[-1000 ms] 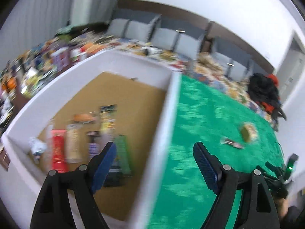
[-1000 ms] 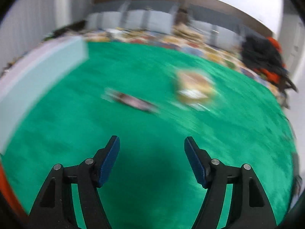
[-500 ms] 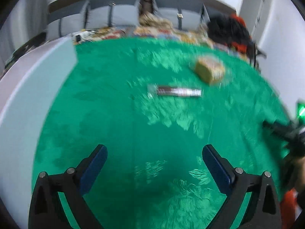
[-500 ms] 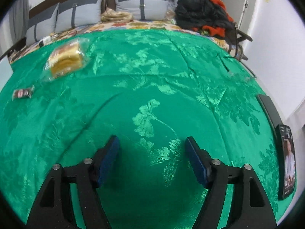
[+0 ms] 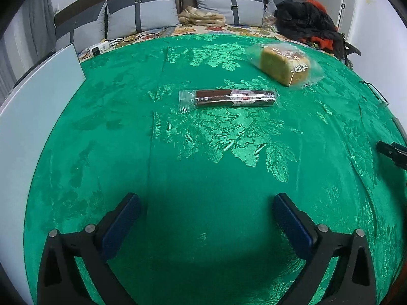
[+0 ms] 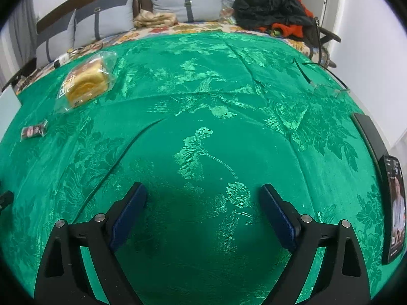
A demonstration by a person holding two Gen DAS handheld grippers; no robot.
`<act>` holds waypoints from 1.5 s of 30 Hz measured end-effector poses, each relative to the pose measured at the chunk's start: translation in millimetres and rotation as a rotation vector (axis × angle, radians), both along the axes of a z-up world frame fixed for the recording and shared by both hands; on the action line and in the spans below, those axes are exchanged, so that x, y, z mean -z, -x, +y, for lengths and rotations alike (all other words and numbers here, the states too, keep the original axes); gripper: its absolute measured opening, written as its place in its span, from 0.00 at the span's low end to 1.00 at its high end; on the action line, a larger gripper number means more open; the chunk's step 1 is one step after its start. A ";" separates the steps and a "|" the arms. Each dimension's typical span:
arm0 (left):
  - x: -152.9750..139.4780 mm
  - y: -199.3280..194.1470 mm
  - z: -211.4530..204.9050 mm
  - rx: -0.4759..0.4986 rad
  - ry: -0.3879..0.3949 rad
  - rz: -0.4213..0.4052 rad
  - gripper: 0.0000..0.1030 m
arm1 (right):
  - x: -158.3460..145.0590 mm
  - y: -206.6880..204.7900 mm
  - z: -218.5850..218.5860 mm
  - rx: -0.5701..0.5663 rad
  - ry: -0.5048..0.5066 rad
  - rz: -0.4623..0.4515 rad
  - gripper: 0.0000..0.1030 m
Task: Organize snacks
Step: 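Return both tools over the brown sausage stick and bread packet, then grasp the brown sausage stick with the left tool while the right tool grasps the bread packet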
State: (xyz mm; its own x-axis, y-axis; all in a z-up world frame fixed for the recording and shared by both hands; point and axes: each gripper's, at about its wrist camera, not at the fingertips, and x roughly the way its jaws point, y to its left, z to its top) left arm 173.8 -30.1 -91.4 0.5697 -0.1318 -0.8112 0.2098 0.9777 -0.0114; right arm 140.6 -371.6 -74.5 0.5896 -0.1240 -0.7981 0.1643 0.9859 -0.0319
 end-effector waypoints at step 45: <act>-25.9 -139.1 -58.2 0.457 -0.170 0.169 0.88 | -0.2 -0.4 -0.5 0.000 0.000 0.001 0.90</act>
